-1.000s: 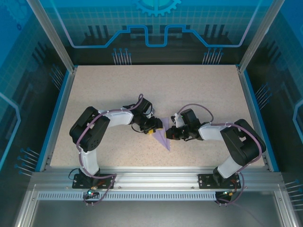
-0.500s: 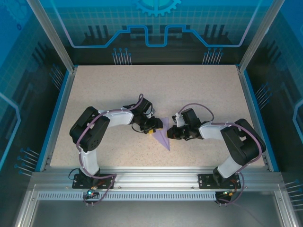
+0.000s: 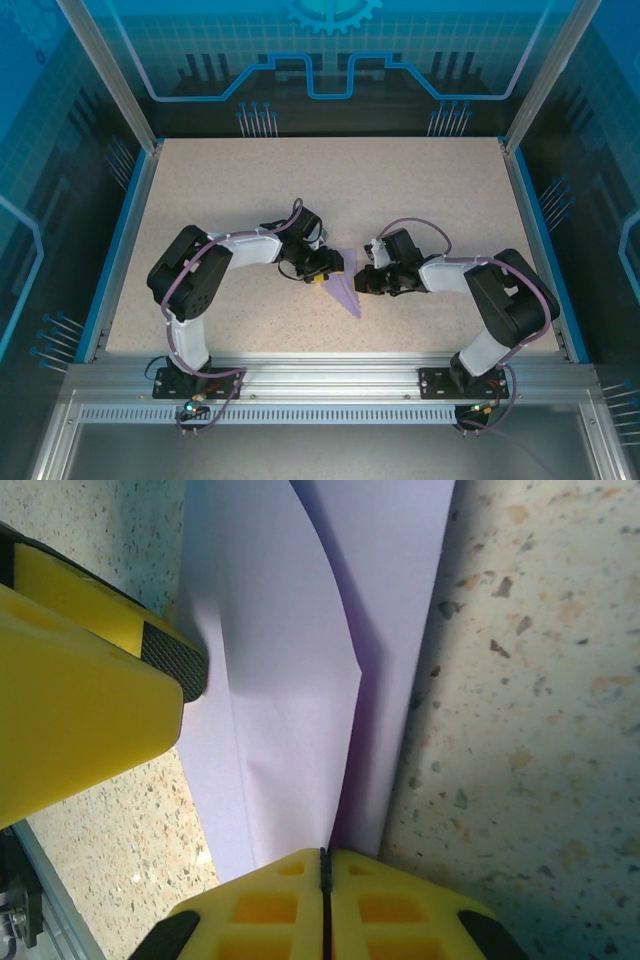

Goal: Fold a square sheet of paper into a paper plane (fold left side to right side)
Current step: Fourth fold the wing at the center of the table.

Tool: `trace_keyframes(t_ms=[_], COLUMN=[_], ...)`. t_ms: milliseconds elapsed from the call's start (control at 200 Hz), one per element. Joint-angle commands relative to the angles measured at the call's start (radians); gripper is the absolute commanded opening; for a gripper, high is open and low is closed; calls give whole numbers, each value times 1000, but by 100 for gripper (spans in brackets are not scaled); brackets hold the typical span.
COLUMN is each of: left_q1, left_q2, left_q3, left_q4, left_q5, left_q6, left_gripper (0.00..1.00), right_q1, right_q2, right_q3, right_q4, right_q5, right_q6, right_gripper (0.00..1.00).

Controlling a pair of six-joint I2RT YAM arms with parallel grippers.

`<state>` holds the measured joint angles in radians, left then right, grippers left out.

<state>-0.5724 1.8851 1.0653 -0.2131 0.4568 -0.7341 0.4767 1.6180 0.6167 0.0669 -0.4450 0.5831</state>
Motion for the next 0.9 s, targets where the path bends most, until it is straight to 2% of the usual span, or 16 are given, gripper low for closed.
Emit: trace_keyframes(t_ms=[0,895], left_q1=[-5,-5], left_q2=[29,26], left_q3=[7,5], left_q4=[-69,-71], left_q5=[-36,-35], left_q6=[8,9], left_gripper=[55,55], right_q1=[-15,-12], right_q2=[12,-60], right_q3=[14,-22], right_q4=[-33,-47], right_q5=[21,25], right_q6=[-15,-11], right_gripper=[8,8])
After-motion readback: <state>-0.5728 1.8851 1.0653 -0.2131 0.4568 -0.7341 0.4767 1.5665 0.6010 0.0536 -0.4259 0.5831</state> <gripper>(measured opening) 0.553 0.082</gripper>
